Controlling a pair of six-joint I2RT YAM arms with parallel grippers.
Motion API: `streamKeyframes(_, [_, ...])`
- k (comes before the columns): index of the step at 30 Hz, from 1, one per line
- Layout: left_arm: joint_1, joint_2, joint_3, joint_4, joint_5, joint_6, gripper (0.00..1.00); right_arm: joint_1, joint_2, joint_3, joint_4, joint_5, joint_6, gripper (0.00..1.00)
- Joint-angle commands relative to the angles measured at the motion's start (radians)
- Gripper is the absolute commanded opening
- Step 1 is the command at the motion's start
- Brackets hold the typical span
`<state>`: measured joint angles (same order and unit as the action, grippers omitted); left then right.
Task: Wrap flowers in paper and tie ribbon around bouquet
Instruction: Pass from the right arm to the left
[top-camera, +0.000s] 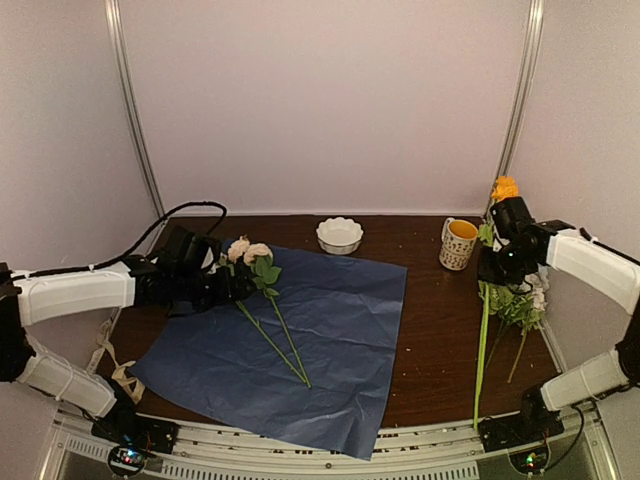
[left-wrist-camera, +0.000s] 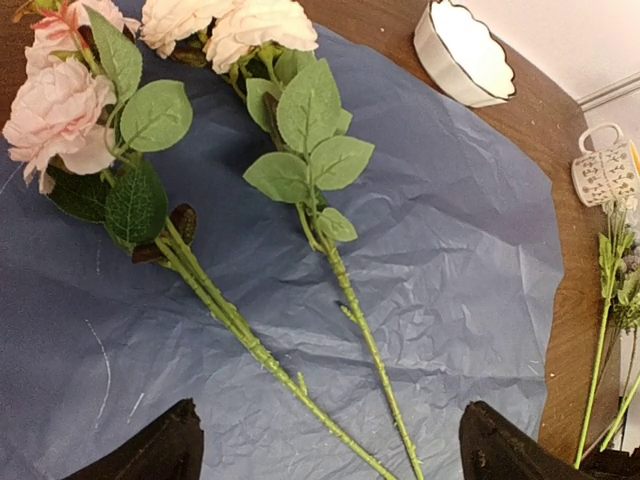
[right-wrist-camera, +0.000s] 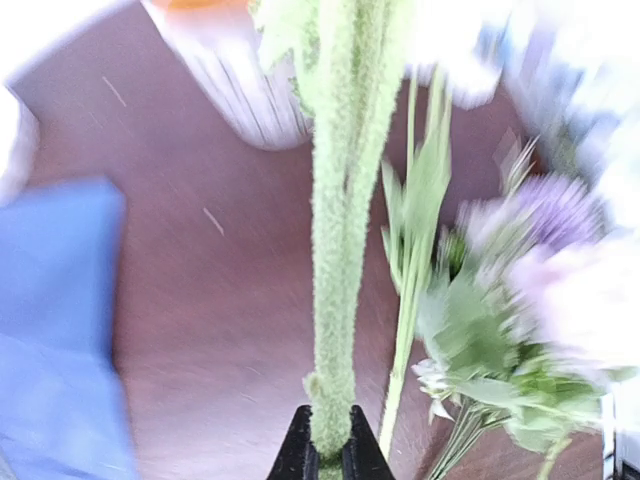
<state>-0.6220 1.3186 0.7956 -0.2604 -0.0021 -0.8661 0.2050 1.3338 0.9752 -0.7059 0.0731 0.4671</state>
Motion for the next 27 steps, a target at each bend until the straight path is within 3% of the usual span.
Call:
streamKeyframes(1, [-0.002, -0.050, 0.043, -0.032, -0.034, 0.052, 0.94, -0.001, -0.174, 0.060, 0.034, 0.053, 0.031, 0.00])
streamKeyframes(5, [-0.004, -0.097, 0.037, -0.021, -0.031, 0.097, 0.95, 0.046, -0.292, 0.060, 0.146, -0.055, 0.001, 0.00])
streamKeyframes(11, [-0.147, -0.191, 0.085, 0.095, -0.025, 0.328, 0.91, 0.313, -0.332, 0.046, 0.468, -0.244, -0.009, 0.00])
streamKeyframes(17, [-0.352, -0.228, 0.097, 0.360, 0.236, 0.578, 0.82, 0.587, -0.179, 0.114, 0.809, -0.408, 0.039, 0.00])
streamKeyframes(23, [-0.393, -0.198, 0.076, 0.529, 0.345, 0.543, 0.73, 0.761, 0.010, 0.280, 0.886, -0.459, 0.033, 0.00])
streamKeyframes(27, [-0.395, -0.174, 0.075, 0.584, 0.364, 0.509, 0.61, 0.815, 0.084, 0.328, 0.901, -0.466, 0.027, 0.00])
